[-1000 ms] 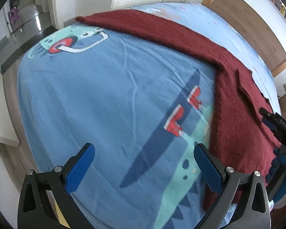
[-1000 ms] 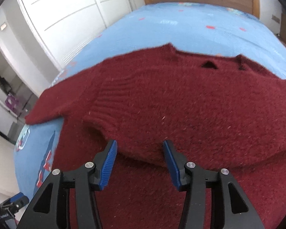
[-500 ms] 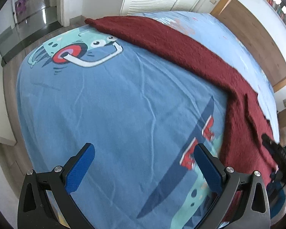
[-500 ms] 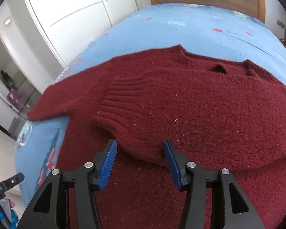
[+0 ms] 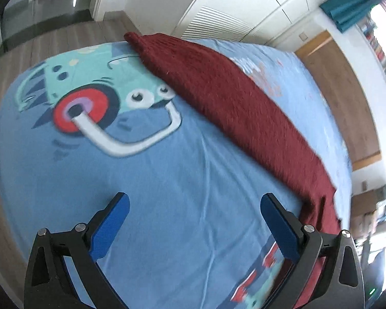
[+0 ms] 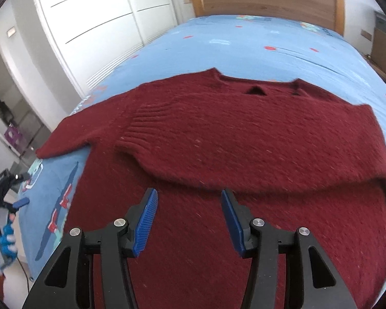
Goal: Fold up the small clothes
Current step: 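Reach the left gripper to the other sleeve cuff and grasp it, then lift the held sleeve and fold it across the sweater body with the left gripper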
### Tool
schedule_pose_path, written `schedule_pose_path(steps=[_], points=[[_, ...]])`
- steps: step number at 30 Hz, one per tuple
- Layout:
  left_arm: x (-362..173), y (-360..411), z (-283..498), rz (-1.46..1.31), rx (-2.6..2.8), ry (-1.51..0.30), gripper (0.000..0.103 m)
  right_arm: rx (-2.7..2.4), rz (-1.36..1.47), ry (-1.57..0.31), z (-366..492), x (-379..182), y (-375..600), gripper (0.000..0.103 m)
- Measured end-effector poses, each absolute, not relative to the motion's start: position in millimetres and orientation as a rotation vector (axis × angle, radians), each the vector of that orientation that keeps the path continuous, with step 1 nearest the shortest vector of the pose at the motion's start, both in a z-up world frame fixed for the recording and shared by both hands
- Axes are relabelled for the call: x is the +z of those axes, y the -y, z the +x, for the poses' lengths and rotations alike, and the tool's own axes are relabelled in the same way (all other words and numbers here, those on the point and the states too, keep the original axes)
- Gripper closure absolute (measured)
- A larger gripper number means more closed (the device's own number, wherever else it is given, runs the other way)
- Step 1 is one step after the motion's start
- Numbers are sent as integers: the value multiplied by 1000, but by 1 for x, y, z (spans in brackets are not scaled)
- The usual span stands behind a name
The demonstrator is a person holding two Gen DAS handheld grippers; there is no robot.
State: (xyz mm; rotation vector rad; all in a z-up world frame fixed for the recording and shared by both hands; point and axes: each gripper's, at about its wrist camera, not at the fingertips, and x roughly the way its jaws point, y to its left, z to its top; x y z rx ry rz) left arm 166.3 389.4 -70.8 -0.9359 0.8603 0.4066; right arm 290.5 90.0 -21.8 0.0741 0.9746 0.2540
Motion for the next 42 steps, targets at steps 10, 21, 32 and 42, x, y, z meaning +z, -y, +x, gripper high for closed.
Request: schedule_pose_path(steps=[10,21,32,42], points=[[-93,-461,204,-1157,367,-715,21,146,141,-978,263,-16,-36,49],[-119,-522,222,-1456,262,-489,69,47,165,-967,244,-5,8,49],[-111,-542,239,-1461,322,-511,97,3,200,-964,230,-4,31,49],[-70,-510,258,-1417,256,-484,97,-5,243,-943,213,2,52,49]])
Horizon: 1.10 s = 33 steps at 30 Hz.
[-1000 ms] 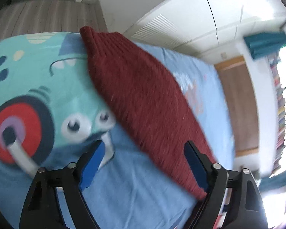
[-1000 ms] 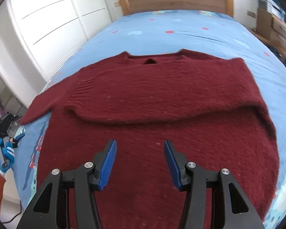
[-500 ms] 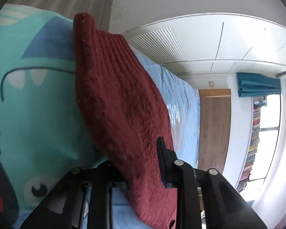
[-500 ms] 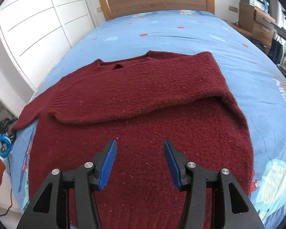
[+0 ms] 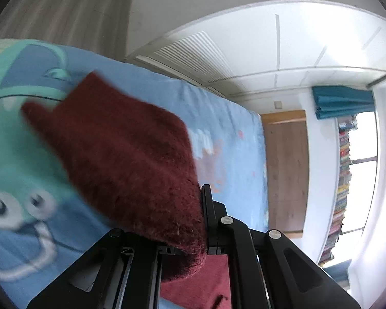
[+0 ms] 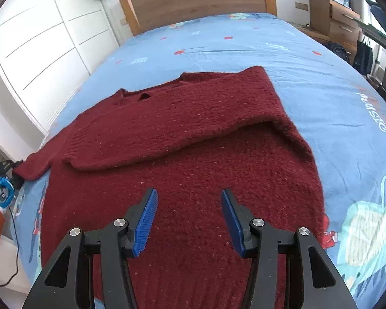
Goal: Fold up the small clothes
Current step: 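Lift the held sleeve and fold it across the sweater body with the left gripper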
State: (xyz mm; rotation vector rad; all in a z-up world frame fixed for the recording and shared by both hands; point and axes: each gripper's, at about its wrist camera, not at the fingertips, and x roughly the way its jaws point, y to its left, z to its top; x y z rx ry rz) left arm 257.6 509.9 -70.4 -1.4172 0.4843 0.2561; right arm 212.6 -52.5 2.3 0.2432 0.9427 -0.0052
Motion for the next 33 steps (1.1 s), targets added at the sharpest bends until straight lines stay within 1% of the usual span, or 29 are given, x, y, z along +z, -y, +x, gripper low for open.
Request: schedule_pose_path(steps=[12,21,28,33], points=[[7,-429,335,-1357,31,-466,97,-19,303,-893,180,14,91,49],[55,-324,389,-1263,-206,-540,97,-37,351,-864,162,17,121,49],[64,-235,417,-1206,-338,-644,97,-35,353,-870,152,13,128,49],[53,-176,432,-1143,-386,-753,97,-37,360,-884,149,7,136,49]])
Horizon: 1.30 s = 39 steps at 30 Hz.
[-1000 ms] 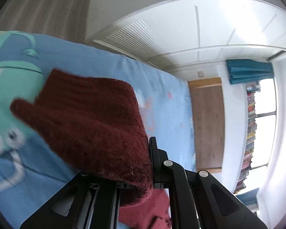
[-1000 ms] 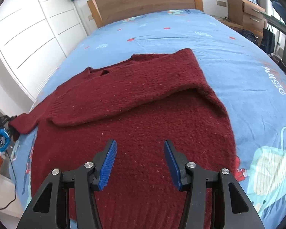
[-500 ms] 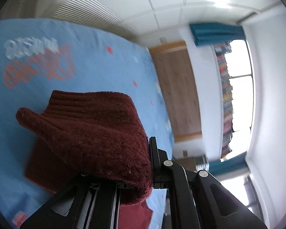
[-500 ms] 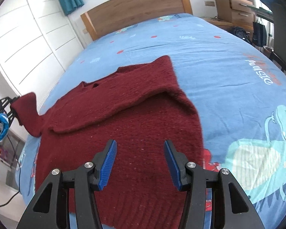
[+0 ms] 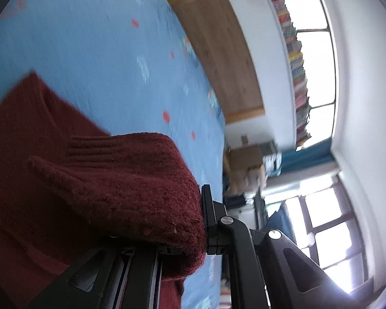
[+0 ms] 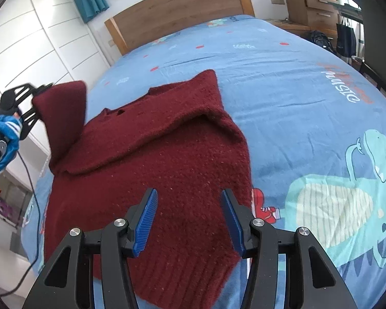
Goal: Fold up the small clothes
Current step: 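Lift the held sleeve and fold it across the sweater body with the left gripper, then lay the sleeve on the sweater and open and withdraw the left gripper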
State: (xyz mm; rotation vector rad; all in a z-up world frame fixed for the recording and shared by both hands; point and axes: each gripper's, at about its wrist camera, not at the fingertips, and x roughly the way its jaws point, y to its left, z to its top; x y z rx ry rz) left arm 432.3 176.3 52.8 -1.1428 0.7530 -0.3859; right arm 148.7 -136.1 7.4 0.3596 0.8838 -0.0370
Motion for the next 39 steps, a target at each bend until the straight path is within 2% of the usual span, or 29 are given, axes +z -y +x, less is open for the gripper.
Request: schedule_pose_path(steps=[7,13,16,19,20,25,28,32,39], points=[[7,-99,417,-992,-391,-958,97,-44,385,-909,143,-5,144,49],[-25,-74,394,-809,-343,-1113,97,-41,391,-915,143,-10,146,49],[-24,-82,376,-842,-359,-1099,90,-43,396,-909,142,-9,148,49],[-18,-105,366,-913,-328,-1055,72,-41,398,-907,143,-9,149,49],[-17,-116,367,-938,-311,-1047,71,-39,398,-906,143,-9,150,49],[-26,-148,387,-1077,-220,-1045,74,-35,392,-900,139,-6,152,49],[-20,-141,390,-1015,-227,-1061,91,-39,391,-899,137,-5,155,49],[-4,-103,384,-826,-309,-1081,92,-46,394,-903,133,-6,159,49],[1,-43,369,-668,-410,-1168,92,-40,399,-913,133,-10,158,49]])
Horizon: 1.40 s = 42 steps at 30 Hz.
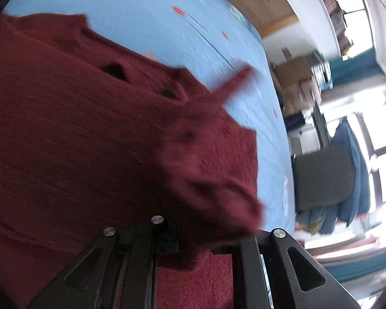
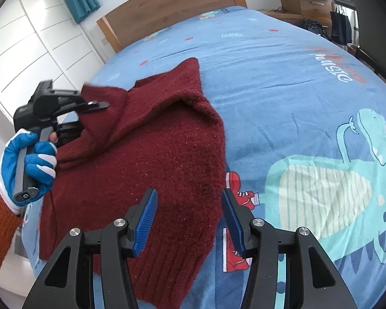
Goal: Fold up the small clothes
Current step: 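Lay the sleeve on the sweater and open and withdraw the left gripper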
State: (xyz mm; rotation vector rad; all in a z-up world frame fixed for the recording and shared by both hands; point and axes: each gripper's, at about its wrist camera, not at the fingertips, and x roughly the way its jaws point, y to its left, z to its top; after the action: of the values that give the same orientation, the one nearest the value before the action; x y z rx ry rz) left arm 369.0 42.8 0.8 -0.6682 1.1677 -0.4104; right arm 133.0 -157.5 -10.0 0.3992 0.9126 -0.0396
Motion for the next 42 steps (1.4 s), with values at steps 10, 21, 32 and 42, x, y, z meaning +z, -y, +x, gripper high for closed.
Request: schedule_pose_path(steps=[10,21,32,42], points=[[17,-21,339,-543,-561,-1156,71,-60,409,-919,131,-13,167,49],[-10,-17,335,-354,-348,-1117,61,-65,395,-913,132,-10,168,49],[-9,17,314,-120,-381,-1112,41,-60,370,-925,138,-7,156,49],[14,-76,315,-82,-143,-963,41,-48,326,-920,149,2,143,49]])
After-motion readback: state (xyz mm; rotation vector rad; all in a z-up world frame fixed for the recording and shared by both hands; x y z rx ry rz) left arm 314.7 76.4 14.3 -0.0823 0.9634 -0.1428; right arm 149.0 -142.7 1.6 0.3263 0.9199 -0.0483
